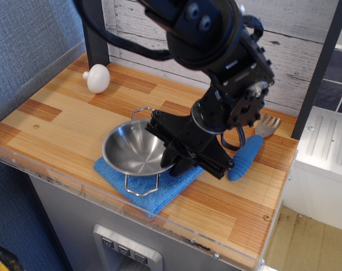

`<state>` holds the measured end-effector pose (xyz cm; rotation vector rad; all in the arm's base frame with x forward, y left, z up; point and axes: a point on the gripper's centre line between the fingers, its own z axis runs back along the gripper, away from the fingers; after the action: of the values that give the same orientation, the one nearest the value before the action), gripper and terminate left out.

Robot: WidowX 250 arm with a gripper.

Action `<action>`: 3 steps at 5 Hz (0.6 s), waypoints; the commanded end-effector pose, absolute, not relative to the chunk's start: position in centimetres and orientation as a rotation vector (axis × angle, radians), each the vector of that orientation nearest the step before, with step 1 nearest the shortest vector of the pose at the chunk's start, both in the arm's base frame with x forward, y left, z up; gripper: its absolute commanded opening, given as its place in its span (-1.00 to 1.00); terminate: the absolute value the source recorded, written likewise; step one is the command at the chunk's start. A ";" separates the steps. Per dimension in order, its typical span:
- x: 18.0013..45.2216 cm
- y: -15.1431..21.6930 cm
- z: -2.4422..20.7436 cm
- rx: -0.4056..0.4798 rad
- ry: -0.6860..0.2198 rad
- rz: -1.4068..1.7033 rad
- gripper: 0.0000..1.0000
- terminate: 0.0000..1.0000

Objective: Put the pot right on top of the napkin.

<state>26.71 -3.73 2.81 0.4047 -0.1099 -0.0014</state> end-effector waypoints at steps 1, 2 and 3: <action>25.9 -3.5 3.2 0.375 -0.165 0.047 1.00 -1.00; 25.7 -3.5 4.0 0.390 -0.207 0.100 1.00 -1.00; 25.9 -3.5 4.3 0.397 -0.194 0.079 1.00 -1.00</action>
<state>25.67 -3.24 2.96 0.4157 -0.1425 0.0779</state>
